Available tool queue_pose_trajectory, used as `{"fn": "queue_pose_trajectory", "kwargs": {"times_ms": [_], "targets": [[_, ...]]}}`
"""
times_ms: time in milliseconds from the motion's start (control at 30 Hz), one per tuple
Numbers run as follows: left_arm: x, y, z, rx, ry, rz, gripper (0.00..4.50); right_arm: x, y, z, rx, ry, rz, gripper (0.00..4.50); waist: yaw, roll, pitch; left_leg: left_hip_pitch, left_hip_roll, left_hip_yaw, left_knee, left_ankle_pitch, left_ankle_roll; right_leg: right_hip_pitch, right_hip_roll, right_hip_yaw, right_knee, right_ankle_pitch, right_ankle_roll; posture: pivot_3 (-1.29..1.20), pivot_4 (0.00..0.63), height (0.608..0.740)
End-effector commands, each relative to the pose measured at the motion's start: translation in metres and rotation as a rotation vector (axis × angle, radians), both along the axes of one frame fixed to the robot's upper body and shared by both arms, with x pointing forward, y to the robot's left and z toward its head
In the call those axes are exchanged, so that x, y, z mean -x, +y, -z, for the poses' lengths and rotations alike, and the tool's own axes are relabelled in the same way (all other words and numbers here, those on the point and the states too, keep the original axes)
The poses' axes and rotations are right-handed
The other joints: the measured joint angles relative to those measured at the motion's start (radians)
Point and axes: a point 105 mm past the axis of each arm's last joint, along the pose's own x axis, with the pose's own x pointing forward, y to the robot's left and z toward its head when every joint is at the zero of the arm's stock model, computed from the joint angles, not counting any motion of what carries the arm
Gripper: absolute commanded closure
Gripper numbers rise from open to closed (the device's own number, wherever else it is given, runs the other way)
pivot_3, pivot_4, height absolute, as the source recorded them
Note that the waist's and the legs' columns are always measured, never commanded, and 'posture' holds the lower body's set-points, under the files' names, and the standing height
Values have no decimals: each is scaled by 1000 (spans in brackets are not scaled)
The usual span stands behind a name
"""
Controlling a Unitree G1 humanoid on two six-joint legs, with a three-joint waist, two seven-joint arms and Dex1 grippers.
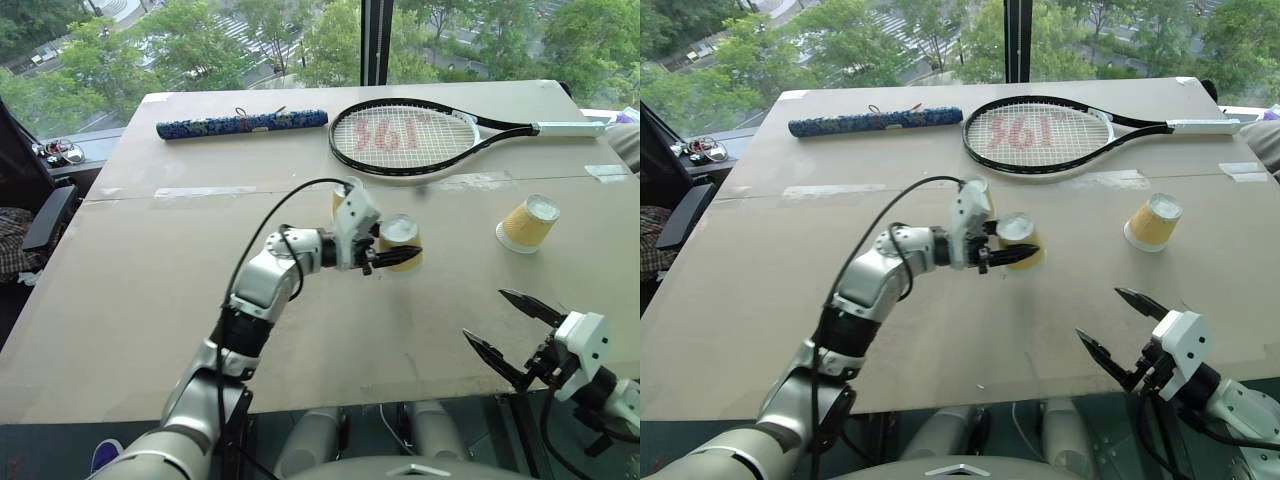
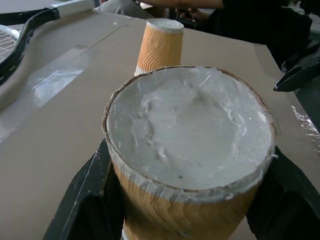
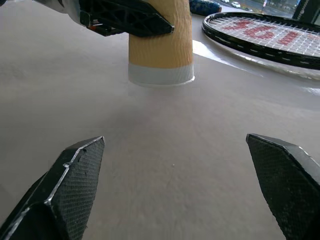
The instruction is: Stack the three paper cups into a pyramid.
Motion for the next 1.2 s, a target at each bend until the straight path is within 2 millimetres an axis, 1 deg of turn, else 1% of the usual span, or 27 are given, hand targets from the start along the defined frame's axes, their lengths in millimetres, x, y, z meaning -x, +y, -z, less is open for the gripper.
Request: {"fn": "queue_pose_trajectory", "kwargs": {"times_ms": [33, 133, 267, 300, 367, 400, 433, 467, 600, 667, 700, 767, 833, 867, 900, 967, 1000, 1033, 1133, 1200], "targets": [[-5, -14, 2, -22, -56, 16, 2175, 2, -7, -10, 1, -59, 52, 0, -1, 0, 0, 0, 0, 0, 0, 0, 0, 0, 0, 0, 0, 0, 0, 0, 150, 740], [-6, -22, 12, -58, -79, 25, 2175, 5, -9, -11, 8, -61, 70, 0, 0, 1, -1, 0, 0, 1, 0, 0, 0, 0, 0, 1, 0, 0, 0, 0, 150, 740], [-8, -27, 18, -61, -72, 12, 2175, 7, -10, -11, 10, -61, 82, 0, 2, 1, -1, 0, 0, 0, 0, 0, 0, 0, 0, 0, 0, 0, 0, 0, 150, 740], [-6, -28, 21, -59, -53, 28, 2175, 8, -10, -11, 10, -59, 86, 0, 3, 1, -1, 0, 0, 1, 0, 0, 0, 0, 0, 0, 0, 0, 0, 0, 150, 740], [-7, -29, 20, -41, -53, 19, 1149, 9, -11, -9, 10, -54, 89, 0, 3, 1, -1, 0, 0, 0, 1, 0, 0, 0, 0, 0, 0, 0, 0, 0, 150, 740], [-7, -29, 17, -30, -55, 15, 841, 9, -11, -9, 10, -52, 90, 0, 3, 1, 0, 0, 0, 0, 1, 0, 0, 0, 0, 0, 0, 0, 0, 0, 150, 740], [-7, -28, 15, -20, -63, 16, 229, 9, -10, -8, 10, -51, 89, 0, 3, 1, 0, 0, 0, 0, 1, 0, 0, 0, 0, 0, 0, 0, 0, 0, 150, 740], [-6, -22, 5, 12, -83, 9, 99, 8, -10, -9, 7, -52, 89, 0, 2, 1, 0, 0, 0, 0, 1, 0, 0, 0, 0, 0, 0, 0, 0, 0, 150, 740], [-1, 8, -31, 128, -129, -10, 99, 4, -6, -10, -4, -58, 73, 0, -6, 1, 0, 0, 1, 1, 0, 0, 0, -1, 0, 2, 1, 0, 0, 0, 150, 740], [5, 25, -43, 159, -132, -15, 99, 2, -3, -9, -11, -60, 63, 0, -5, 1, -1, 0, 2, 1, 0, 0, 0, -1, 0, 1, 1, 0, 0, 0, 150, 740], [7, 34, -46, 164, -125, -26, 99, 1, -2, -9, -14, -61, 58, 0, -4, 2, -1, 0, 2, 1, 0, 0, 0, -1, 0, 1, 1, 0, 0, 0, 150, 740], [6, 54, -49, 163, -113, -84, 99, -1, 1, -8, -18, -65, 50, 0, 0, 2, -1, 0, 2, 1, 0, 0, 0, -1, 0, 1, 1, 0, 0, 0, 150, 740], [-5, 73, -48, 168, -110, -187, 99, -3, 2, -8, -20, -67, 42, 0, 4, 2, -1, 0, 1, 1, 0, 0, 0, -1, 0, 1, 1, 0, 0, 0, 150, 740], [-9, 79, -48, 170, -111, -225, 99, -4, 3, -7, -21, -68, 40, 0, 6, 2, -1, 0, 0, 0, 1, 0, 0, 0, 0, 0, 1, 0, 0, 0, 150, 740], [-21, 92, -46, 163, -127, -315, 99, -5, 4, -7, -23, -69, 38, 0, 9, 2, -1, 0, 0, 0, 1, 0, 0, 0, 0, 0, 1, 0, 0, 0, 150, 740], [-42, 114, -32, 102, -141, -458, 99, -7, 5, -6, -25, -70, 34, 0, 10, 2, -1, 0, -1, -1, 1, 0, 0, 0, 1, -1, 0, 0, 0, 0, 150, 740], [-49, 119, -27, 70, -154, -492, 99, -7, 5, -6, -26, -70, 31, 0, 10, 2, -1, 0, -1, -1, 1, 0, 0, 1, 1, -1, 0, 0, 0, 0, 150, 740], [-53, 119, -23, 57, -153, -501, 99, -7, 6, -6, -26, -70, 28, 0, 10, 2, -1, 0, -1, -1, 1, 0, 0, 1, 1, -1, 1, 0, 0, 0, 150, 740], [-64, 115, -17, 33, -161, -513, 99, -7, 6, -6, -26, -71, 28, 0, 9, 1, -1, 0, -1, -1, 1, 0, 0, 0, 1, -1, 1, 0, 0, 0, 150, 740], [-68, 109, -13, 29, -152, -492, 99, -7, 5, -6, -27, -72, 31, 0, 9, 1, -1, 0, -1, -1, 1, 0, 0, 0, 1, -1, 0, 0, 0, 0, 150, 740]]}}
